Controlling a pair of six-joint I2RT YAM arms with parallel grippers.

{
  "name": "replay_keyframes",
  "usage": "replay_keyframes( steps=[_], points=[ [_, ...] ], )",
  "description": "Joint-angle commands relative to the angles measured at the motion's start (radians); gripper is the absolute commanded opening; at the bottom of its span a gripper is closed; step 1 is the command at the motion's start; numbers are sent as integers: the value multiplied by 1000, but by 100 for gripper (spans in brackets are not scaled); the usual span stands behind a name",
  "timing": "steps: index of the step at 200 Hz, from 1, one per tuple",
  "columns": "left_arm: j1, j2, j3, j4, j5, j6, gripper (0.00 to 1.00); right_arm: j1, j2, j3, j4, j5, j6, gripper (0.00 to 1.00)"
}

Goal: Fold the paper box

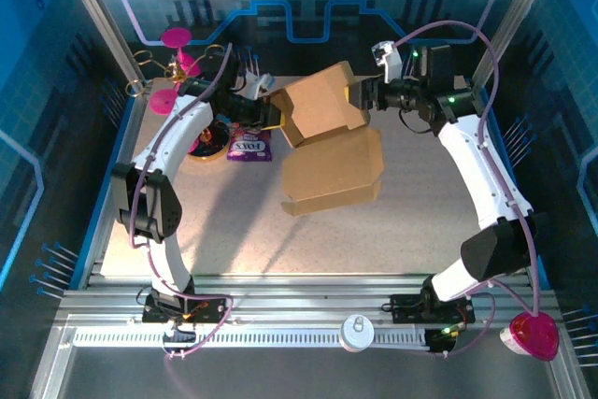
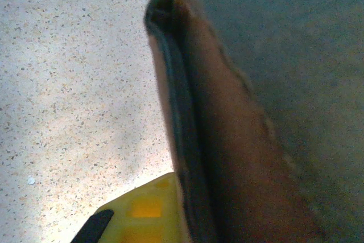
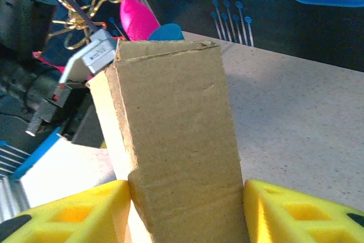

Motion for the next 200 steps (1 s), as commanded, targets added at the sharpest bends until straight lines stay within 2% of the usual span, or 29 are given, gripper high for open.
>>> replay_keyframes(
  steps=[1,48,95,133,200],
  points=[
    [1,-40,-1,-13,23,23,0,35,31,46,-90,135,-81,55],
    [0,-46,0,-20,19,28,0,73,72,112,-138,277,-128,55],
    [-3,-45,4,-21,10,22,0,132,115,173,-184,392,-171,43],
    [-15,-41,18,-21,-4,13,0,192,142,202,-212,577,-196,33],
    [-38,-27,47,-40,-50,-20,0,215,212,297,-300,786,-175,17]
  ],
)
